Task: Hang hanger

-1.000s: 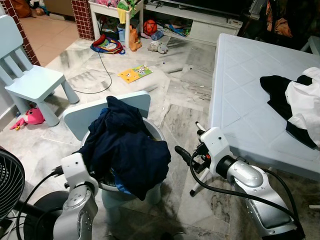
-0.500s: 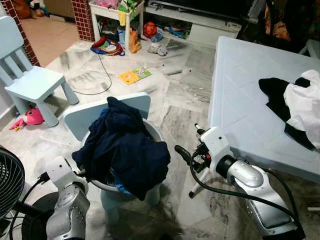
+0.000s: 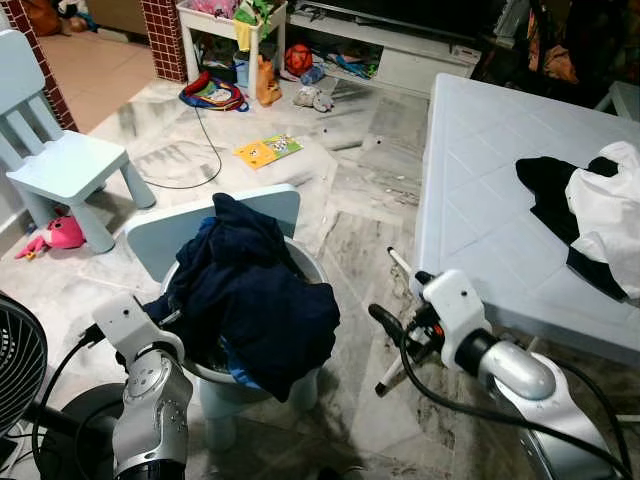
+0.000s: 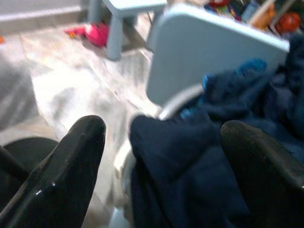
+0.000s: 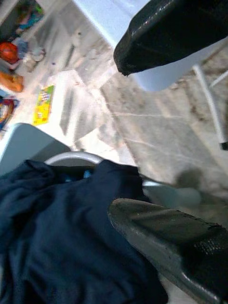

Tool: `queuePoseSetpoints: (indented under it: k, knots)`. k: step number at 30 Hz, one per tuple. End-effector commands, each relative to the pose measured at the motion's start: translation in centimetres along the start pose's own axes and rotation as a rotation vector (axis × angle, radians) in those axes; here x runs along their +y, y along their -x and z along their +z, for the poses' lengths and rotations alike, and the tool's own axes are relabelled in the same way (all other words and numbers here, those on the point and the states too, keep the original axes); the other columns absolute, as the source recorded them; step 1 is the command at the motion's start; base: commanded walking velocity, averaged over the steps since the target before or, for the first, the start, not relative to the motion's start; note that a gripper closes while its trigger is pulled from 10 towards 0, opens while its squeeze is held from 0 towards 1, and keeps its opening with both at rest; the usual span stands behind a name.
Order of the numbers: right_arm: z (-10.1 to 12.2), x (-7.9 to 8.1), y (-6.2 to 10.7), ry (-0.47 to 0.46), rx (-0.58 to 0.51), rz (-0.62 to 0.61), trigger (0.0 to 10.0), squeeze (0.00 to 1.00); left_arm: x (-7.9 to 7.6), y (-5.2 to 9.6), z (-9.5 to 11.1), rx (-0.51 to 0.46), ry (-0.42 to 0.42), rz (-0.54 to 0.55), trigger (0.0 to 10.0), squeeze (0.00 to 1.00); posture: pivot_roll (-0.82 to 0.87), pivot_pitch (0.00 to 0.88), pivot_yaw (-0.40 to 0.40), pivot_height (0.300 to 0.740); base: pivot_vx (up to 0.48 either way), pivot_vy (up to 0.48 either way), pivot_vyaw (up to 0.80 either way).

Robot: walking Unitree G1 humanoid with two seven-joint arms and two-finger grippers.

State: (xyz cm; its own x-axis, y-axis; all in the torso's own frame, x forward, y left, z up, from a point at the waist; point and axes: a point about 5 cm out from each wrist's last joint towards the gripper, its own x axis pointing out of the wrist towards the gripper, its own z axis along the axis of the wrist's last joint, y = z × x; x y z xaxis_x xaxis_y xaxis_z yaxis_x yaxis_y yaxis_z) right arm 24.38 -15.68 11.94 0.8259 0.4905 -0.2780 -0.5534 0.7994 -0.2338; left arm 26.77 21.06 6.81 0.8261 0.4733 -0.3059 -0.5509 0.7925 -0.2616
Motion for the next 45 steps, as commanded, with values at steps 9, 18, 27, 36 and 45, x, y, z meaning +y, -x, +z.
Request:
queuePoseSetpoints:
  k: [9,18,27,36,45]
  knots:
    - [0.3,-0.9,1.8,-0.001,0.021,-0.045,10.0,0.00,-0.6,0.1,-2.7,0.077,0.039,0.024,4.3,0.00,-0.19,0.203,-0.149,0.740,0.000,0.000,0.00]
    - [0.5,-1.0,2.2,0.001,0.031,-0.062,10.0,0.00,-1.9,-1.1,-3.5,0.099,0.033,0.002,0.0,0.00,-0.21,0.201,-0.143,0.740,0.000,0.000,0.00]
    - [0.5,-1.1,2.1,-0.002,0.031,-0.075,10.0,0.00,-0.9,-2.2,-4.0,0.136,0.110,0.069,7.1,0.00,-0.21,0.186,-0.130,0.740,0.000,0.000,0.00]
    - [0.6,-1.2,1.4,-0.004,0.018,-0.083,10.0,0.00,-0.8,-3.0,-3.5,0.105,0.106,0.063,0.0,0.00,-0.20,0.157,-0.122,0.740,0.000,0.000,0.00]
    - [0.8,-1.2,0.7,-0.004,0.002,-0.087,10.0,0.00,-1.0,-3.5,-2.7,0.053,-0.001,0.034,0.0,0.00,-0.19,0.135,-0.115,0.740,0.000,0.000,0.00]
